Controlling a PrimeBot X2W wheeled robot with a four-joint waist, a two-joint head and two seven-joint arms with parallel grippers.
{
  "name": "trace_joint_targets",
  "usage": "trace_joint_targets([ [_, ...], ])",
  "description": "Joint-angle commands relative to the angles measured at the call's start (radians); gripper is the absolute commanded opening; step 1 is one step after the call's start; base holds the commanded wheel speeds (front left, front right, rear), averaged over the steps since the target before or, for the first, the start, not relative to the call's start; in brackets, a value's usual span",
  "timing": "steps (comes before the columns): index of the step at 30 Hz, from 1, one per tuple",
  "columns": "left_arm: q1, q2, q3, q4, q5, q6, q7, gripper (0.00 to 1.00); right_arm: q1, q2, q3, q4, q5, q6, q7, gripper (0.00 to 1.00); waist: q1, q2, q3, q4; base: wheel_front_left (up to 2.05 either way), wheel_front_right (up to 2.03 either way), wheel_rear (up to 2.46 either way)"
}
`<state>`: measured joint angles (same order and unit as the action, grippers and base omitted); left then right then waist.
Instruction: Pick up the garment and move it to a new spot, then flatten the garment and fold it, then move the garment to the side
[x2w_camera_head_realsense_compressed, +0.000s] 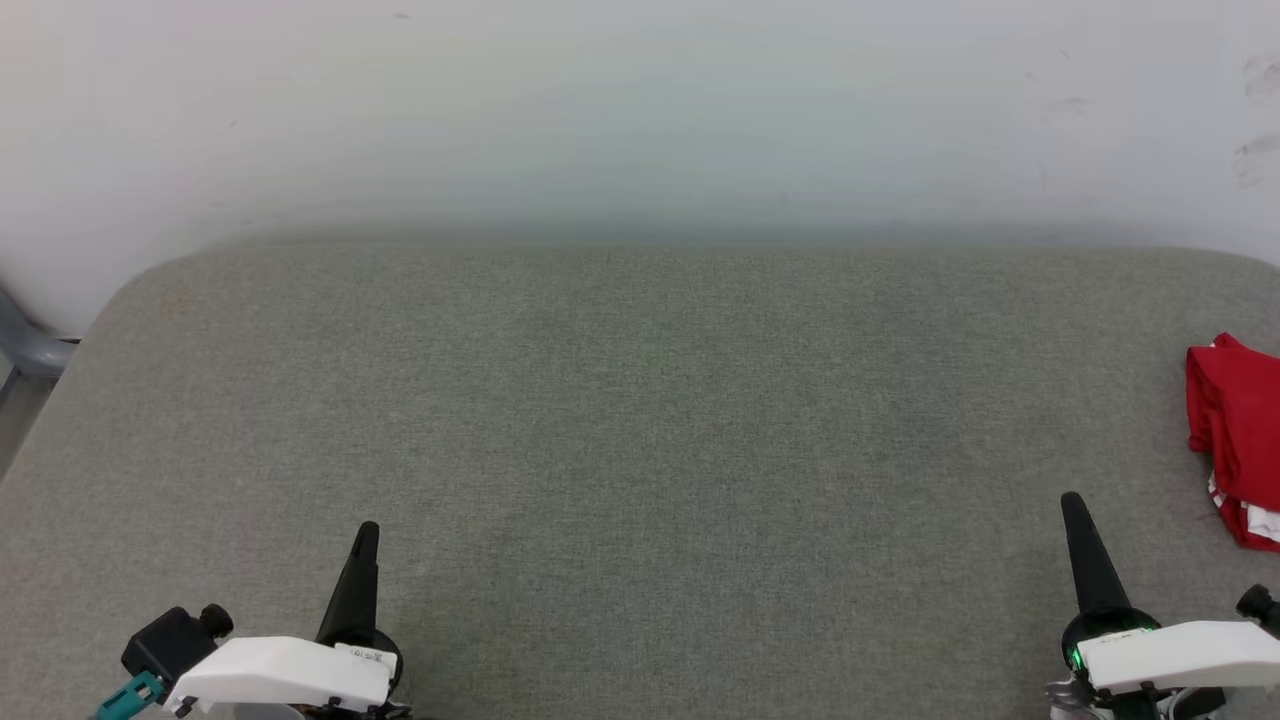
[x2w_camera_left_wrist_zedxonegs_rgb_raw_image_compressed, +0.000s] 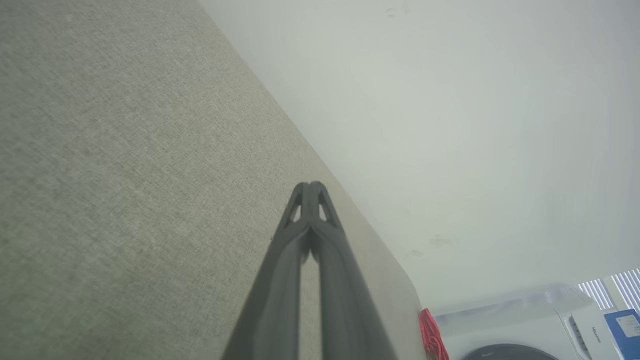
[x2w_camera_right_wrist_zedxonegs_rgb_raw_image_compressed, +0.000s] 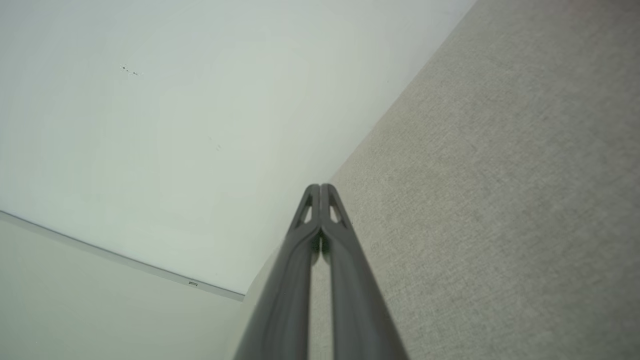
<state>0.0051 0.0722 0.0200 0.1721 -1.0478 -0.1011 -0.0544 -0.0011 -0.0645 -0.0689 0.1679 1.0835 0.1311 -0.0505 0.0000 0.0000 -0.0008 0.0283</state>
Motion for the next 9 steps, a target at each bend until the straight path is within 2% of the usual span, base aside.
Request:
trace_joint_targets([
  [1, -0.026, 0.005, 0.007, -0.003, -0.033, -0.006, 0.007, 0.0, -0.024, -0.009, -0.003, -0.002, 0.031, 0.0, 0.009, 0.0, 0.0, 0.0, 0.0, -0.001, 0.0, 0.0, 0.0],
  [9, -0.041, 0.004, 0.015, 0.009, -0.121, -0.01, 0.029, 0.0, -0.037, -0.008, -0.006, 0.01, 0.113, 0.0, 0.031, 0.0, 0.0, 0.0, 0.001, -0.004, 0.0, 0.0, 0.0],
])
